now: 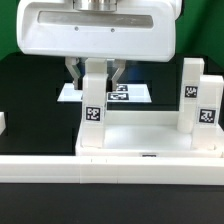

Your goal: Assemble desk

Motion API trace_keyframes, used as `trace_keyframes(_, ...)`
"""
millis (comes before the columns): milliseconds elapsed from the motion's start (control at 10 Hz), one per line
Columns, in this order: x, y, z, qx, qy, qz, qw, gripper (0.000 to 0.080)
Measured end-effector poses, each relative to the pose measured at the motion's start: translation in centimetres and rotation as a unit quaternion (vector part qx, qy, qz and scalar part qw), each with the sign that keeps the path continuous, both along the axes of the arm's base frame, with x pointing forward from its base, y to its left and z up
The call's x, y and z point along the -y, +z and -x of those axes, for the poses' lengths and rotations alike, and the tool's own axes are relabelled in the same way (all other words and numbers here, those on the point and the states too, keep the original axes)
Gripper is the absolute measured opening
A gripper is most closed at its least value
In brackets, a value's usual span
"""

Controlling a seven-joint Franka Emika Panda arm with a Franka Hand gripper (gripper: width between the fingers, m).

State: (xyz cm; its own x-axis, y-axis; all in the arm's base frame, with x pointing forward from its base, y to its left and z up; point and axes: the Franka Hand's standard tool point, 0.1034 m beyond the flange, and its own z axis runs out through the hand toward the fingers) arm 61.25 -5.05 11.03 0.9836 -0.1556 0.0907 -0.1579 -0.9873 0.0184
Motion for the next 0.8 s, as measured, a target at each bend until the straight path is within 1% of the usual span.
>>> trace_keyframes(200, 0.01, 0.00, 0.00, 0.001, -0.016, -0.001, 1.000, 0.0288)
trace_keyframes(300, 0.00, 0.00, -0.01, 0.002, -0.044, -0.005, 0.999, 0.0288)
trace_keyframes(400, 0.07, 0.01, 0.00, 0.004, -0.113, -0.012, 0.993, 0.0288)
trace_keyframes(500, 0.07, -0.03, 0.02, 0.005, -0.156, -0.016, 0.988, 0.0288)
trace_keyframes(600, 0.14, -0.09, 0.02, 0.007, -0.216, -0.022, 0.976, 0.0288)
trace_keyframes(800, 0.20, -0.14, 0.01, 0.010, -0.327, -0.033, 0.945, 0.0289)
